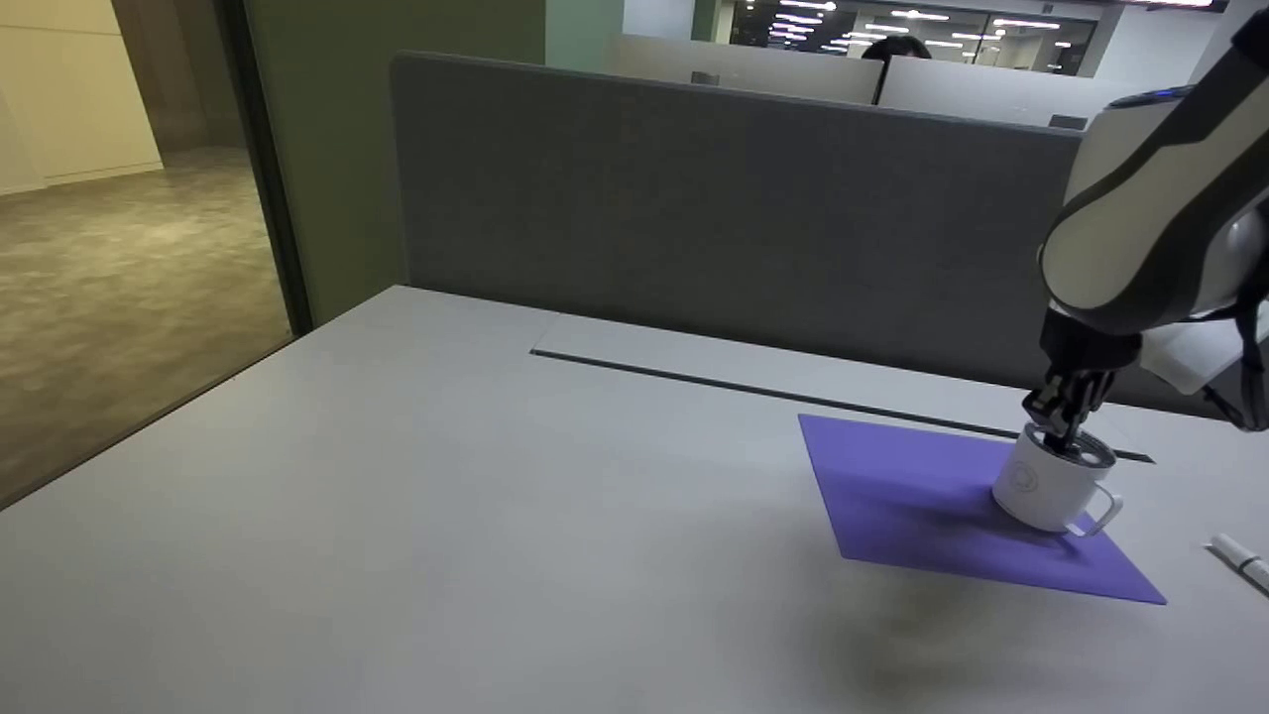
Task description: Move the object in the cup
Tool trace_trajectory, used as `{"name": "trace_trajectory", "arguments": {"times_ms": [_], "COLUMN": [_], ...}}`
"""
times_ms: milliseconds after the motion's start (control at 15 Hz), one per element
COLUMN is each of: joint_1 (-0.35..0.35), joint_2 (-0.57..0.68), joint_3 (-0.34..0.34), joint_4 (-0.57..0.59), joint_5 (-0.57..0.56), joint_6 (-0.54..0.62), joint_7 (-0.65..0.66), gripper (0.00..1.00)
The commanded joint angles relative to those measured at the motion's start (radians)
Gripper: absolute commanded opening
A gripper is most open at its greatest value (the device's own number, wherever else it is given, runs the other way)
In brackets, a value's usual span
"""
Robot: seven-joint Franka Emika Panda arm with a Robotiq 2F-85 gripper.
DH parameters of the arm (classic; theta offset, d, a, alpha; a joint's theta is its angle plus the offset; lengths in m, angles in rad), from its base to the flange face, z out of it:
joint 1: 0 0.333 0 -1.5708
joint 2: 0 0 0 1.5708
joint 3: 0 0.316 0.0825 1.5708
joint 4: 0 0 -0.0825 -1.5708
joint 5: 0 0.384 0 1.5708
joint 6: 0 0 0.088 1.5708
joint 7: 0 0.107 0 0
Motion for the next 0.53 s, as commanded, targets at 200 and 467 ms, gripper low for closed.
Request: {"name": "trace_trajectory", "arguments": {"times_ms": [200,467], "joint_1": [0.019,0.013], "joint_2": [0.002,0.005], "joint_3": [-0.051,-0.068], "joint_4": [-0.015,-0.011], "joint_5": [-0.062,-0.075], "joint_6": [0.034,0.058], "joint_7": [0.067,0.069], "gripper": [0.00,0.00]}}
